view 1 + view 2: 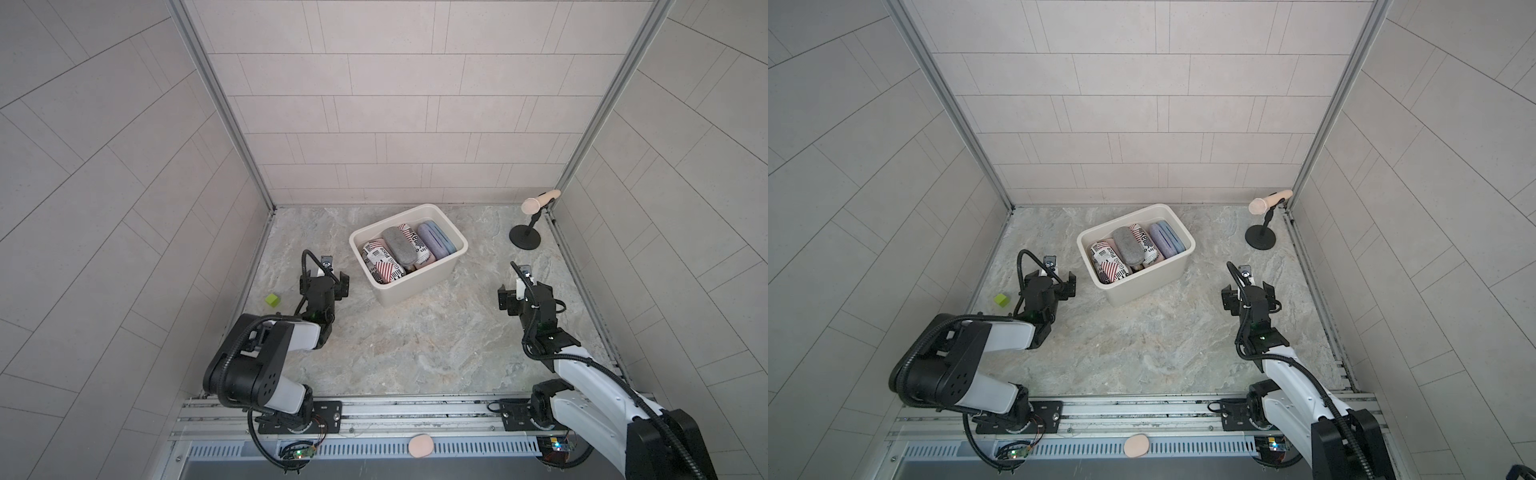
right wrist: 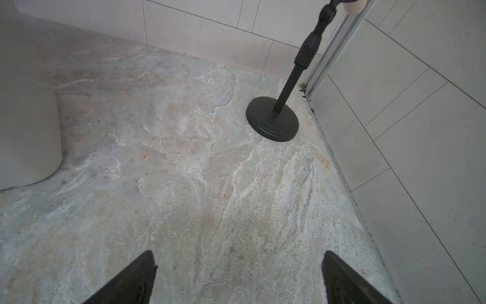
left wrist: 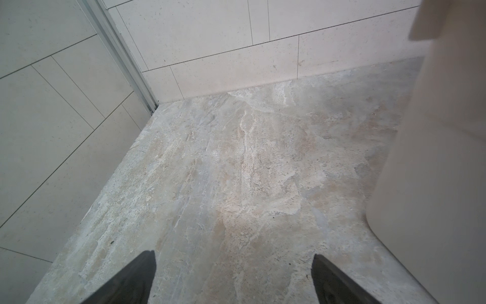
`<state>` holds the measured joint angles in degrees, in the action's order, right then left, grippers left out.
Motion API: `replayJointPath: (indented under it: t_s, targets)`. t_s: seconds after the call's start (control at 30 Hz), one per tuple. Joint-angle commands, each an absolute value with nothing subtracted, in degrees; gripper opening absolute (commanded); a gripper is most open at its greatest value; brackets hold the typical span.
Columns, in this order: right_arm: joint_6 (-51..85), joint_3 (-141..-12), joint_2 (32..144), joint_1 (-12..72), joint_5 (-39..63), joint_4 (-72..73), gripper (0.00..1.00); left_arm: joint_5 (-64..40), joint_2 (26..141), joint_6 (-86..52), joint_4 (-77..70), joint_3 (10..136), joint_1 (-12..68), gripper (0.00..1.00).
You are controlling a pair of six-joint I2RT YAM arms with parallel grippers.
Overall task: Put the glasses cases into the storage boxes
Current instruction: Reset both arms
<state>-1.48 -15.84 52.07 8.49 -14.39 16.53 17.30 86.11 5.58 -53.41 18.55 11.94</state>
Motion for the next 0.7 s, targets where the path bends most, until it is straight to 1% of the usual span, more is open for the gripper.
replayJointPath:
  t_s: [0.0,0.13,0.2,0.4,0.47,0.53,0.6,0.67]
  targets:
    - [-1.26,-15.52,52.16,7.54,-13.32,22.14,1.00,14.97,86.75,5.87,-60.46,17.27,9.54,1.00]
    - [-0.89,-14.91,54.66,7.18,-12.87,26.10,1.00,12.71,89.49,4.14,-61.33,17.82,7.75,1.00]
    - [-0.55,-14.27,57.10,7.10,-12.88,30.07,1.00,12.21,92.44,4.41,-65.55,17.49,7.21,1.00]
    - [-1.07,-16.34,68.04,6.68,-11.20,38.44,1.00,12.20,91.23,1.99,-55.83,21.42,5.92,1.00]
    - [-1.31,-17.20,71.33,6.40,-9.46,39.71,1.00,11.78,91.49,2.03,-56.33,21.38,5.63,1.00]
    - [-1.29,-17.98,72.08,6.20,-8.68,39.16,1.00,11.69,91.31,2.10,-56.37,21.32,5.65,1.00]
    - [-0.80,-17.68,73.44,5.87,-9.52,42.03,1.00,11.69,91.36,2.03,-56.26,21.39,5.67,1.00]
    - [0.79,-16.05,76.34,5.25,-11.16,48.15,1.00,11.66,91.35,2.02,-56.23,21.44,5.63,1.00]
